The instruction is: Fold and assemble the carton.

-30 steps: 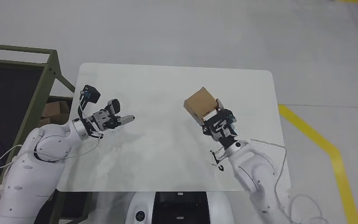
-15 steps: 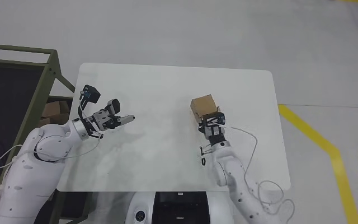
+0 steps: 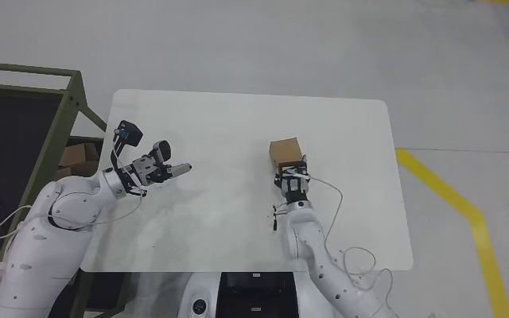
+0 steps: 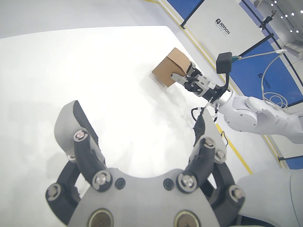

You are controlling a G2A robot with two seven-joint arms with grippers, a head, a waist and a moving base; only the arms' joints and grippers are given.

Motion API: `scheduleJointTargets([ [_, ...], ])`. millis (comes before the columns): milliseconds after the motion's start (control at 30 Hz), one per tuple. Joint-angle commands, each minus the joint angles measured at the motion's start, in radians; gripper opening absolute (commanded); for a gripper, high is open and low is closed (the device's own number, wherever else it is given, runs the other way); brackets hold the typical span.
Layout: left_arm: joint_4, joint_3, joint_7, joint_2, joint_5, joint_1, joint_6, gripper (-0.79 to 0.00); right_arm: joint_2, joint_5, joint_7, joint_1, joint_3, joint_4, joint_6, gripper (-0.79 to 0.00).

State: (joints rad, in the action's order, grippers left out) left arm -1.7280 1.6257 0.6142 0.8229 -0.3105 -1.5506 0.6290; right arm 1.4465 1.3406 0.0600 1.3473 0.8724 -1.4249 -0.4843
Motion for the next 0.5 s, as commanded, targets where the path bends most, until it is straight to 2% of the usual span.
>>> scheduleJointTargets([
  [0, 0.000, 0.000, 0.000, 0.000, 0.000, 0.000, 0.000, 0.000, 0.005, -0.004, 0.009, -0.002, -0.007, 0.009, 0.004, -0.634],
  [67, 0.000, 0.000, 0.000, 0.000, 0.000, 0.000, 0.000, 0.000, 0.009, -0.005, 0.011, -0.004, -0.010, 0.017, 0.008, -0.271],
  [100, 0.000, 0.000, 0.000, 0.000, 0.000, 0.000, 0.000, 0.000, 0.011, -0.005, 0.012, -0.005, -0.010, 0.019, 0.009, 0.000],
  [300, 0.000, 0.000, 0.000, 0.000, 0.000, 0.000, 0.000, 0.000, 0.013, 0.004, 0.021, 0.020, -0.002, -0.016, 0.027, 0.000],
  [467, 0.000, 0.000, 0.000, 0.000, 0.000, 0.000, 0.000, 0.000, -0.008, 0.024, 0.055, 0.101, 0.065, -0.161, 0.084, 0.000],
])
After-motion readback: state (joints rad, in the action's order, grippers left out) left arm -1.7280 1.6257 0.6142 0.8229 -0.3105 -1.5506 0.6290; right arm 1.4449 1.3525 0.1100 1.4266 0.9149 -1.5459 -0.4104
